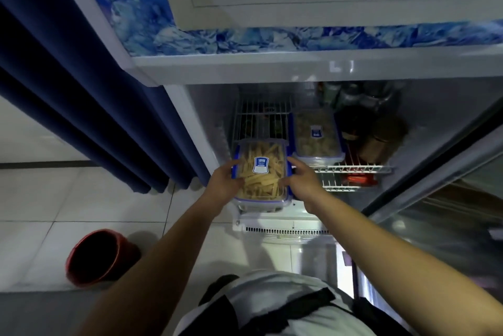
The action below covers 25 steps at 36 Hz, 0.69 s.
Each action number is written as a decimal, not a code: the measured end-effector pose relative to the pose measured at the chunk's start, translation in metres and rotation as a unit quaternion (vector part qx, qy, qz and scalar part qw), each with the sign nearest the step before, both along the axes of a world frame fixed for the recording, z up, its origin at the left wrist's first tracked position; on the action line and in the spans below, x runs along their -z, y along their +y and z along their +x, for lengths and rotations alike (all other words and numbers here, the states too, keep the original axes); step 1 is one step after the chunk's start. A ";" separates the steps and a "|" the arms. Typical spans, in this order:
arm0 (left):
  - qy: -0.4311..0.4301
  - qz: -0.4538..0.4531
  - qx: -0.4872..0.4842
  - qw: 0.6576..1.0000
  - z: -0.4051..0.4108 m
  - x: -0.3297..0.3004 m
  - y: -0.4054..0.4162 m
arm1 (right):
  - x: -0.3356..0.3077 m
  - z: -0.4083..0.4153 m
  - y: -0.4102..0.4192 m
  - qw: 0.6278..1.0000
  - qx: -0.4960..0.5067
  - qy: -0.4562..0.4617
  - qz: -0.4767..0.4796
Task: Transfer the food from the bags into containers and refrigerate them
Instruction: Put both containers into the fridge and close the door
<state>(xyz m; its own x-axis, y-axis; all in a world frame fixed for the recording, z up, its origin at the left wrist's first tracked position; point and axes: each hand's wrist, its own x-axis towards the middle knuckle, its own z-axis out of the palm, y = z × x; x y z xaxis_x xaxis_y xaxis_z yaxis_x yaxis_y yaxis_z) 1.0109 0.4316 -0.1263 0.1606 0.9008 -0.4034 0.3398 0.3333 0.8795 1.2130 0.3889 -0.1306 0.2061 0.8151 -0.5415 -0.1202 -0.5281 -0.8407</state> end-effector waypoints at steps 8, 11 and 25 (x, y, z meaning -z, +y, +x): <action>0.258 0.194 0.271 0.907 0.006 -0.001 -0.018 | 0.002 0.005 0.019 1.000 0.011 0.024 -0.002; 0.398 0.262 0.326 0.816 0.013 0.007 -0.030 | 0.004 0.008 0.024 1.000 0.015 0.026 -0.002; 0.462 0.309 0.321 0.767 0.045 0.012 0.007 | 0.003 0.051 0.011 0.964 -0.075 -0.235 0.104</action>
<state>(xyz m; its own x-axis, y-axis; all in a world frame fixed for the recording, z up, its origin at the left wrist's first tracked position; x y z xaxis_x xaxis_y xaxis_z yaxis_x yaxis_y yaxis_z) 1.0558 0.4386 -0.1378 0.5536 0.8211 -0.1394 0.8328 -0.5466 0.0876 1.2641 0.4003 -0.1333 0.2595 0.9355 -0.2398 0.3640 -0.3248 -0.8729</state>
